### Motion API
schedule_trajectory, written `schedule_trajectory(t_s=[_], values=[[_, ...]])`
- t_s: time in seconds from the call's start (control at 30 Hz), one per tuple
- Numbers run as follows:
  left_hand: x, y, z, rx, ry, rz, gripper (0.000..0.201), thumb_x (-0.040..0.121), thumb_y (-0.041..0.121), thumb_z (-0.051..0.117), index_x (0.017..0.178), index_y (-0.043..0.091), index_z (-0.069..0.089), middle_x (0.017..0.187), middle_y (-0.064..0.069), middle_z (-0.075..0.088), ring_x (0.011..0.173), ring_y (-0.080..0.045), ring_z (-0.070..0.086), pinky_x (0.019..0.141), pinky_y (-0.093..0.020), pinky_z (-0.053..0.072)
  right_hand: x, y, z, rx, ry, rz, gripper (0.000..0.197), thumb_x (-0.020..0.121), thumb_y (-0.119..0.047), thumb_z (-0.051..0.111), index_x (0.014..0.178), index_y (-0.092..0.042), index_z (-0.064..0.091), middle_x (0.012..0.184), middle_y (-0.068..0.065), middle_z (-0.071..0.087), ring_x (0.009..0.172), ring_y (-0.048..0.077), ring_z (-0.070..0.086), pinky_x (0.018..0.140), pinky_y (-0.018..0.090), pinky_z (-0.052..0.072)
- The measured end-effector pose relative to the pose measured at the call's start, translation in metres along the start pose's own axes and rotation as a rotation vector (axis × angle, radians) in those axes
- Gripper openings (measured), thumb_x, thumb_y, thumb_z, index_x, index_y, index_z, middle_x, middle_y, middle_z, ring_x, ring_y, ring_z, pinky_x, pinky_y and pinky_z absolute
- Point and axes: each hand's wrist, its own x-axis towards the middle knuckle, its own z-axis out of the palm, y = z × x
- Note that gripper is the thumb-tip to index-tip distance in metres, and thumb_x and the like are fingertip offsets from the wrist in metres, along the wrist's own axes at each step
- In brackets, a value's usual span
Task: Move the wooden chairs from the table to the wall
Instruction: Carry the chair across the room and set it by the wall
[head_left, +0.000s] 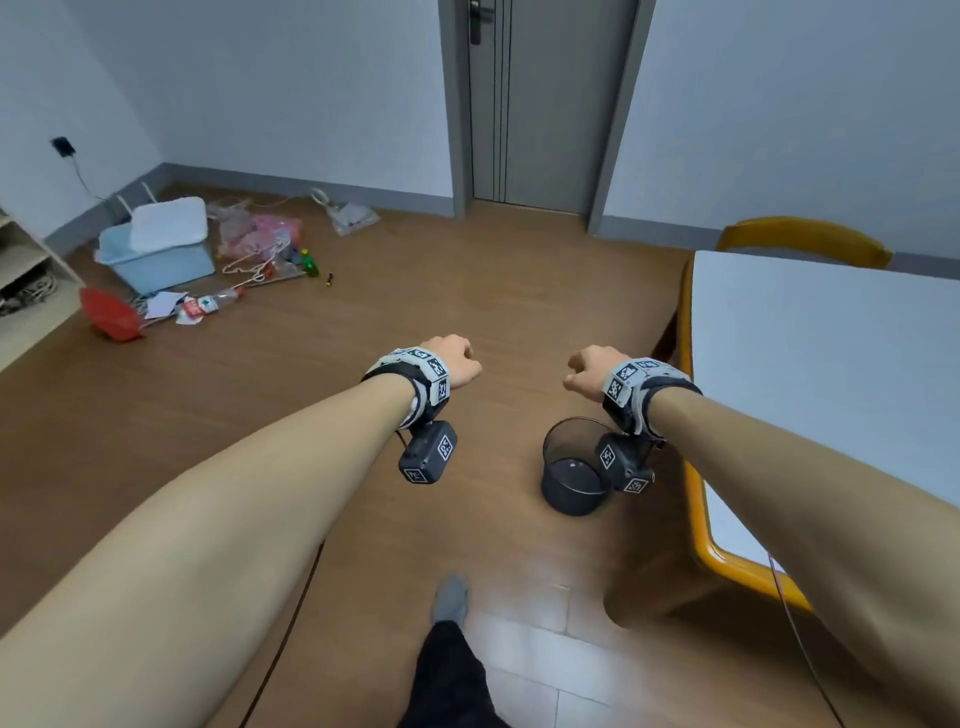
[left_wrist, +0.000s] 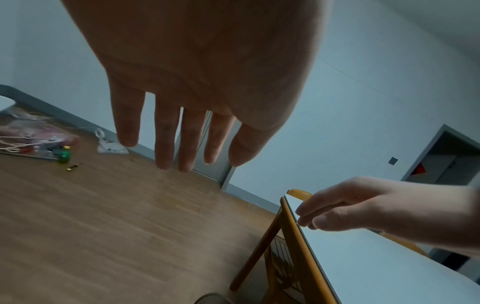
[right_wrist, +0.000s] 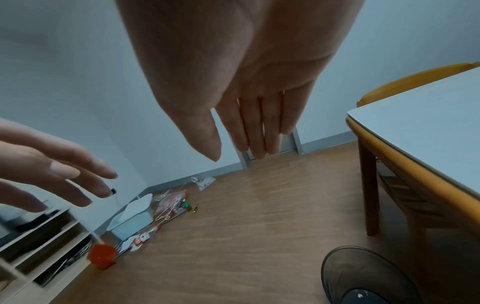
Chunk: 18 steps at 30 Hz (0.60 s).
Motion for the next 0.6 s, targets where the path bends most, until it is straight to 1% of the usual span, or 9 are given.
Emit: schedule_trajectory(t_s=[0.07, 0.2, 0.3, 0.4, 0.47, 0.5, 0.6], values=[[0.062, 0.002, -0.026, 0.017, -0.025, 0.041, 0.041, 0.090, 0.037, 0.054, 0.128, 0.022, 0.062, 0.126, -0.008, 0.063, 0.110, -0.031, 0.060, 0.089, -0.034, 0.049, 0.048, -0.004, -0.021, 0.030, 0.006, 0.060, 0.056, 0.091, -0.040, 0.059, 0.141, -0.015, 0.058, 0.137, 0.011, 0.062, 0.123, 0.031, 0.060, 0.102, 0.038, 0.048], [0.175, 0.014, -0.082, 0.054, -0.045, 0.109, 0.042, 0.088, 0.037, 0.054, 0.127, 0.023, 0.062, 0.125, -0.007, 0.065, 0.109, -0.031, 0.061, 0.090, -0.035, 0.050, 0.132, -0.004, -0.072, 0.135, 0.036, 0.178, 0.049, 0.094, -0.037, 0.060, 0.136, -0.012, 0.062, 0.134, 0.012, 0.064, 0.120, 0.032, 0.060, 0.099, 0.037, 0.049], [0.246, 0.032, -0.113, 0.089, -0.069, 0.149, 0.041, 0.088, 0.038, 0.053, 0.125, 0.024, 0.062, 0.124, -0.007, 0.065, 0.106, -0.030, 0.061, 0.088, -0.034, 0.050, 0.184, 0.005, -0.107, 0.210, 0.055, 0.223, 0.052, 0.094, -0.038, 0.061, 0.141, -0.014, 0.059, 0.138, 0.010, 0.062, 0.124, 0.031, 0.059, 0.103, 0.037, 0.048], [0.321, 0.060, -0.136, 0.116, -0.086, 0.206, 0.039, 0.091, 0.037, 0.052, 0.126, 0.023, 0.062, 0.124, -0.006, 0.065, 0.105, -0.029, 0.061, 0.084, -0.032, 0.048, 0.241, 0.027, -0.143, 0.242, 0.067, 0.298, 0.051, 0.095, -0.037, 0.060, 0.140, -0.014, 0.060, 0.137, 0.011, 0.062, 0.122, 0.031, 0.060, 0.103, 0.038, 0.049], [0.381, 0.085, -0.150, 0.147, -0.085, 0.246, 0.038, 0.091, 0.037, 0.051, 0.125, 0.023, 0.062, 0.123, -0.006, 0.065, 0.104, -0.029, 0.061, 0.083, -0.032, 0.048, 0.289, 0.051, -0.166, 0.225, 0.076, 0.347, 0.049, 0.095, -0.037, 0.060, 0.138, -0.012, 0.062, 0.134, 0.013, 0.063, 0.120, 0.033, 0.061, 0.101, 0.038, 0.050], [0.393, 0.090, -0.153, 0.155, -0.079, 0.261, 0.037, 0.091, 0.037, 0.051, 0.123, 0.024, 0.063, 0.122, -0.006, 0.065, 0.104, -0.029, 0.061, 0.083, -0.032, 0.049, 0.300, 0.058, -0.169, 0.218, 0.074, 0.349, 0.048, 0.095, -0.036, 0.061, 0.136, -0.012, 0.063, 0.133, 0.014, 0.064, 0.119, 0.033, 0.061, 0.101, 0.038, 0.050], [0.467, 0.130, -0.171, 0.163, -0.085, 0.280, 0.035, 0.091, 0.037, 0.052, 0.121, 0.023, 0.064, 0.122, -0.006, 0.065, 0.106, -0.030, 0.061, 0.086, -0.034, 0.050, 0.363, 0.092, -0.201, 0.198, 0.055, 0.379, 0.045, 0.096, -0.035, 0.060, 0.133, -0.011, 0.065, 0.131, 0.014, 0.065, 0.118, 0.033, 0.062, 0.098, 0.036, 0.050]])
